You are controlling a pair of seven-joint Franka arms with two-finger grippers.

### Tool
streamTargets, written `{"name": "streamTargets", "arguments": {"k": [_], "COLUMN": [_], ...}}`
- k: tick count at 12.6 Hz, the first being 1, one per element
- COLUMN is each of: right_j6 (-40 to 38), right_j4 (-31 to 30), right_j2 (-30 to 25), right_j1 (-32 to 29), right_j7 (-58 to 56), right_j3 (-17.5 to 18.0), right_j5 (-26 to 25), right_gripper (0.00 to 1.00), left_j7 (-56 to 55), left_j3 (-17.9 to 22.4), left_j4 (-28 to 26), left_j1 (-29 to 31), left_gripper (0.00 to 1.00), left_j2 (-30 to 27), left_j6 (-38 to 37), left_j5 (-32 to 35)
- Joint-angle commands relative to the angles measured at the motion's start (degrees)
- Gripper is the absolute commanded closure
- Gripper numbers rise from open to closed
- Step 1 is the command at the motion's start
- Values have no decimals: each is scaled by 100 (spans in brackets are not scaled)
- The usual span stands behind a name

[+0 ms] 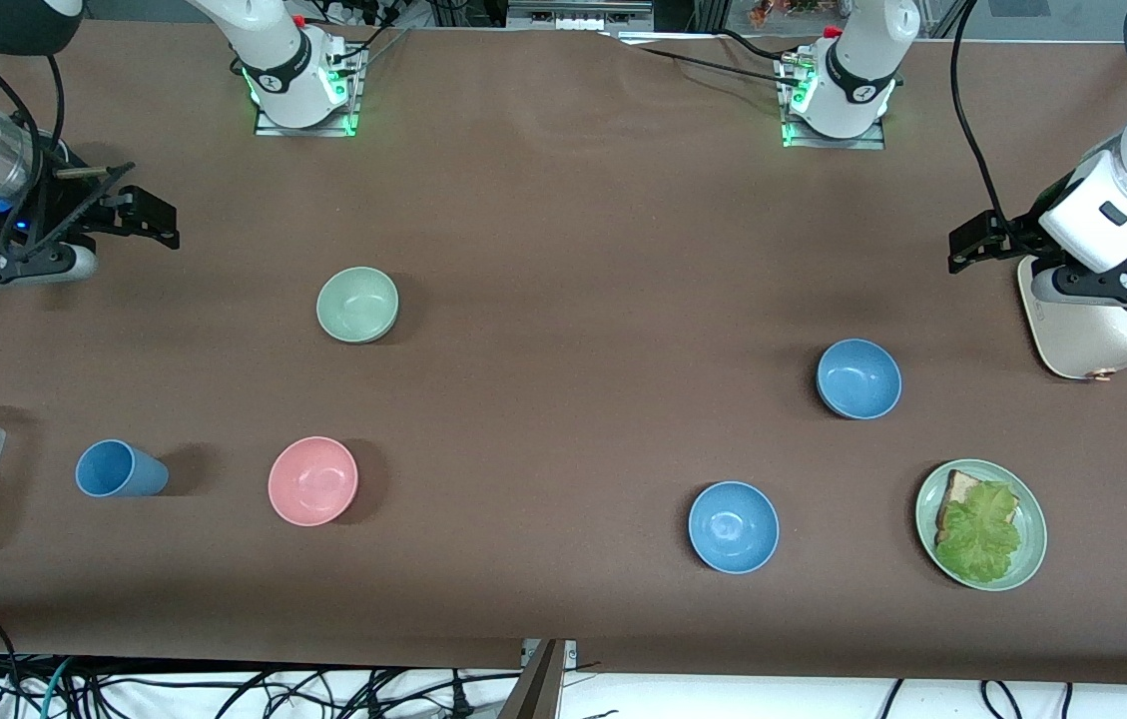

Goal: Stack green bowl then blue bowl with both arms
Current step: 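Reach the right gripper to the pale green bowl rim and grasp it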

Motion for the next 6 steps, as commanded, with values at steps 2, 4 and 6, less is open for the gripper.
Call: {"name": "streamTargets", "arguments": {"k": [2,4,6], "right_j6": [1431,2338,2884], "right_j4": [-1421,-2116,-2566], "right_j2": [-22,-5,144], "right_j1": [-9,79,157], "right_j7": [-21,58,400], "right_j3": [85,173,269], "right_j5": [66,74,75], "right_gripper": [0,0,0], "left_j7": [20,20,20], "left_j3": [-35,-35,-35], "left_j4": [153,153,144], "left_j1": [47,47,47], "left_gripper": [0,0,0], "left_j2": [71,79,79], "left_j6": [-84,-84,-84], "left_j5": [-35,-35,-35]}}
